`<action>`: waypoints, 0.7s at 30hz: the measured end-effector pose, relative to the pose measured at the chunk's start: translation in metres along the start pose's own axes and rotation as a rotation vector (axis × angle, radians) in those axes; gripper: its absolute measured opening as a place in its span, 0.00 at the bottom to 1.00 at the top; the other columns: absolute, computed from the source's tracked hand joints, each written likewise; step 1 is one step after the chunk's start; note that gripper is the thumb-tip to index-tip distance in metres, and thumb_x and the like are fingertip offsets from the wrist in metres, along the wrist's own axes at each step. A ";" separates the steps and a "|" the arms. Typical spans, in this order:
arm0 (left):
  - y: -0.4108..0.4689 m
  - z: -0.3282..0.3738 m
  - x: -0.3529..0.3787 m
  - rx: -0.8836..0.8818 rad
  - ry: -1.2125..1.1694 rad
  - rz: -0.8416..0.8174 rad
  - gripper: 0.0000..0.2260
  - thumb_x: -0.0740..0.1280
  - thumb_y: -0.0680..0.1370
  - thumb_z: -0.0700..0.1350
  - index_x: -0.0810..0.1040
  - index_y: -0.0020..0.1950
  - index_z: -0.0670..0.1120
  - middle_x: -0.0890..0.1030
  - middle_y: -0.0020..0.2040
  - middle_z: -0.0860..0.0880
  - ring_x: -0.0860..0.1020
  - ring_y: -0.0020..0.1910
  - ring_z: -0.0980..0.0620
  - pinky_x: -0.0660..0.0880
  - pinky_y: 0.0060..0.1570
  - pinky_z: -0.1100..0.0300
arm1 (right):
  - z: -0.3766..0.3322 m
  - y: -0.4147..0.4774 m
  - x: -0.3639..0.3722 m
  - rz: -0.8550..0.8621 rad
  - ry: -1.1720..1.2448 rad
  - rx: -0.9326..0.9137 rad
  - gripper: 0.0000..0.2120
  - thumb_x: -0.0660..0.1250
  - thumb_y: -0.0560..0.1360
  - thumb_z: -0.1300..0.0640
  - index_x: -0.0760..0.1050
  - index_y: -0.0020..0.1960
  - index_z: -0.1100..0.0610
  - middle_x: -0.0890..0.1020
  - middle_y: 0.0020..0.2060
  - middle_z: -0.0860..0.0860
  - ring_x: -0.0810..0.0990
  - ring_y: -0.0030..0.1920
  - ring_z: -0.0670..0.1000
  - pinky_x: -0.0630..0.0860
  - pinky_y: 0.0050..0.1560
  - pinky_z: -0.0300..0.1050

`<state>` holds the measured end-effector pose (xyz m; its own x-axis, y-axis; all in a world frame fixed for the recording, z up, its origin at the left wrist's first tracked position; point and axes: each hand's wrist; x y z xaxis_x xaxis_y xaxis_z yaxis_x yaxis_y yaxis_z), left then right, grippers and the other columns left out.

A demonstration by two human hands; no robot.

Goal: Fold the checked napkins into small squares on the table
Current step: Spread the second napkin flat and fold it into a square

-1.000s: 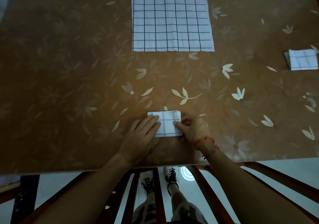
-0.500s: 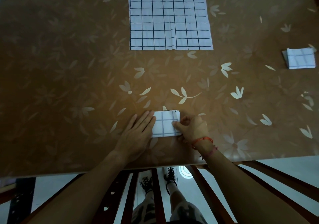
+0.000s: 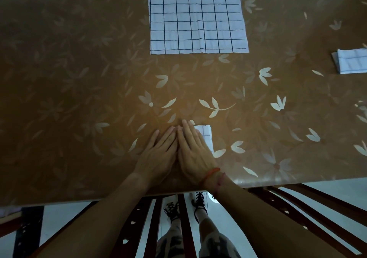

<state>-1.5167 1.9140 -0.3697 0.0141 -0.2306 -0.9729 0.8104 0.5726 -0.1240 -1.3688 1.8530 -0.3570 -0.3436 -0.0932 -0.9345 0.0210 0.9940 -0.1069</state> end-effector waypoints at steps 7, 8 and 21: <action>0.001 0.002 0.000 -0.022 0.021 -0.004 0.24 0.46 0.83 0.49 0.56 0.77 0.41 0.56 0.78 0.45 0.54 0.77 0.50 0.57 0.73 0.43 | 0.016 0.002 0.007 -0.077 -0.190 -0.018 0.29 0.45 0.81 0.46 0.55 0.76 0.63 0.57 0.76 0.60 0.54 0.77 0.57 0.56 0.75 0.54; 0.001 0.001 -0.001 -0.019 0.026 -0.008 0.24 0.46 0.83 0.49 0.57 0.77 0.41 0.57 0.78 0.44 0.54 0.77 0.49 0.57 0.73 0.44 | 0.016 0.002 0.006 -0.080 -0.196 -0.015 0.30 0.46 0.81 0.45 0.56 0.76 0.63 0.57 0.76 0.59 0.54 0.77 0.57 0.55 0.75 0.54; 0.004 0.008 -0.011 -0.070 -0.013 -0.046 0.24 0.51 0.81 0.48 0.61 0.76 0.41 0.59 0.77 0.44 0.56 0.77 0.49 0.59 0.72 0.43 | 0.050 -0.011 -0.018 -0.196 -0.275 0.055 0.34 0.46 0.79 0.40 0.54 0.76 0.63 0.55 0.76 0.58 0.52 0.77 0.56 0.50 0.76 0.53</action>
<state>-1.5090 1.9128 -0.3576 -0.0144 -0.2675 -0.9635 0.7674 0.6148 -0.1821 -1.3157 1.8406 -0.3564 -0.0799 -0.3013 -0.9502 0.0325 0.9519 -0.3045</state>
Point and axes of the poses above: each hand's wrist, its own y-axis towards the middle knuckle, its own x-axis out of the palm, z = x × y
